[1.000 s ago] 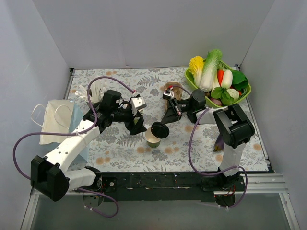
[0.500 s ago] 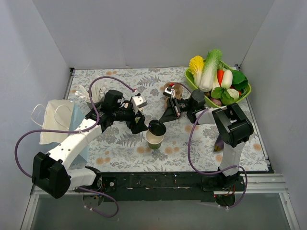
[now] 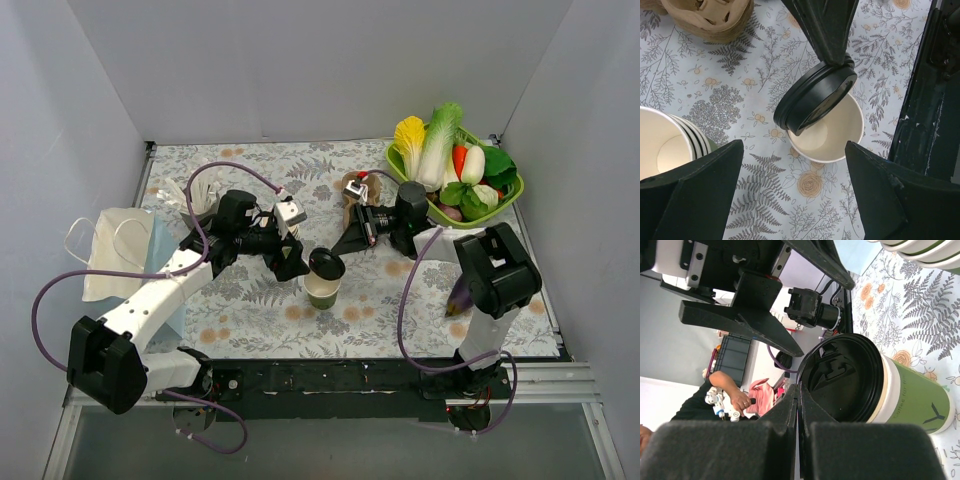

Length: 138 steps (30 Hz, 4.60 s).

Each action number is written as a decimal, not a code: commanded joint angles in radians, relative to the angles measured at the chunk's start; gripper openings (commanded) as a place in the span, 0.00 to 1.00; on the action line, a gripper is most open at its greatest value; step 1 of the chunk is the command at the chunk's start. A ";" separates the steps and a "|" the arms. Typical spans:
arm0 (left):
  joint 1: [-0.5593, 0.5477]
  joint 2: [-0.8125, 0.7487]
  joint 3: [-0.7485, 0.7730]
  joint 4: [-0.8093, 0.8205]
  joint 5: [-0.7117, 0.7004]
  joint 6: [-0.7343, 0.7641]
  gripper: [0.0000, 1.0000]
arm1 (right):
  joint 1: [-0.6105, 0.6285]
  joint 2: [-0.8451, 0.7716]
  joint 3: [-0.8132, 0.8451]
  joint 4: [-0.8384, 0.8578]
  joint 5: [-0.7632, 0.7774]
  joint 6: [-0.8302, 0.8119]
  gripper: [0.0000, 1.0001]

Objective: Pack the takeout coffee

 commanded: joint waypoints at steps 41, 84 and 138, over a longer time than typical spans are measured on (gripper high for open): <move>0.081 -0.090 -0.275 0.323 0.025 -0.612 0.83 | 0.042 -0.180 0.031 -0.698 0.122 -0.551 0.01; 0.079 -0.009 -0.399 0.416 -0.026 -0.687 0.82 | 0.056 -0.160 0.043 -0.683 0.117 -0.532 0.01; 0.087 -0.079 -0.416 0.482 0.118 -0.711 0.83 | 0.036 -0.142 0.155 -1.025 0.217 -0.830 0.17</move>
